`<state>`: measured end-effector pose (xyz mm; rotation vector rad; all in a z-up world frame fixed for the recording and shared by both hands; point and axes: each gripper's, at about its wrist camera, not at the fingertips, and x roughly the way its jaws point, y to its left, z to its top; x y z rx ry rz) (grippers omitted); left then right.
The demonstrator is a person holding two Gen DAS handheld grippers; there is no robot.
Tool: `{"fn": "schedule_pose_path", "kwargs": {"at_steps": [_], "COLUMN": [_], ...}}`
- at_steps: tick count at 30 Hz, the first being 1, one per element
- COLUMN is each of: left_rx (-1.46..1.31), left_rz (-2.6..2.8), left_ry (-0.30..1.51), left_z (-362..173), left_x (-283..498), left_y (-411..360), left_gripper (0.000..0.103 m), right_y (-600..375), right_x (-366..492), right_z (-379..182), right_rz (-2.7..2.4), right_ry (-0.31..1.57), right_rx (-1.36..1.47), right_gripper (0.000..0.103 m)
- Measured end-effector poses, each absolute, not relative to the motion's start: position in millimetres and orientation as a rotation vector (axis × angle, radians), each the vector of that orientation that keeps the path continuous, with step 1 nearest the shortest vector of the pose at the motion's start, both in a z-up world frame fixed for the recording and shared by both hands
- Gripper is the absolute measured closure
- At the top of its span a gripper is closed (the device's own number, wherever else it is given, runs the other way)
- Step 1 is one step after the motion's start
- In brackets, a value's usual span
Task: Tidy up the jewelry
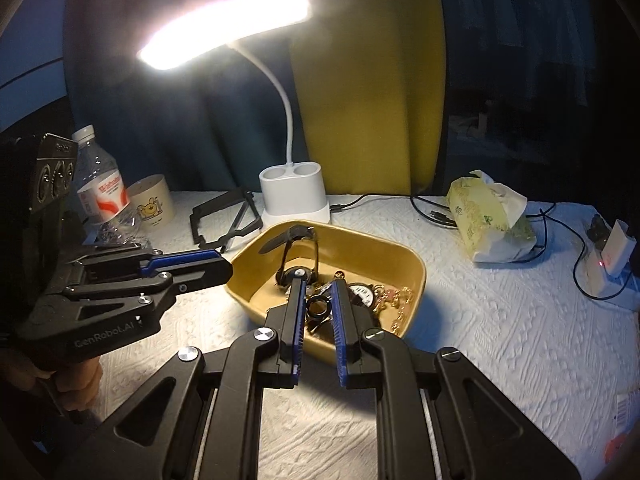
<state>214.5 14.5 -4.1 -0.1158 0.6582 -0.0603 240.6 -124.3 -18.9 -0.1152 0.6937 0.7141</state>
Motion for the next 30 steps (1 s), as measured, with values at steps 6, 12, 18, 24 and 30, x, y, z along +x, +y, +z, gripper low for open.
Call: {"fn": "schedule_pose_path", "kwargs": {"at_steps": [6, 12, 18, 24, 30], "left_rx": [-0.141, -0.151, -0.159, -0.201, -0.238], "left_rz": [-0.063, -0.074, -0.063, -0.017, 0.021], "left_ry": [0.685, 0.697, 0.678, 0.655, 0.642], "left_z": [-13, -18, -16, -19, -22], "left_x": [228, 233, 227, 222, 219], "left_y": [19, 22, 33, 58, 79], "left_gripper": [0.088, 0.088, 0.079, 0.067, 0.066], "right_y": [-124, -117, -106, -94, -83], "right_x": [251, 258, 261, 266, 269], "right_z": [-21, -23, -25, -29, -33], "right_rz": [0.712, 0.720, 0.738, 0.740, 0.737], "right_ry": [0.692, 0.689, 0.689, 0.699, 0.715], "right_rx": [-0.113, -0.118, -0.133, -0.155, -0.174], "right_gripper": [0.090, 0.090, 0.090, 0.090, 0.090]}}
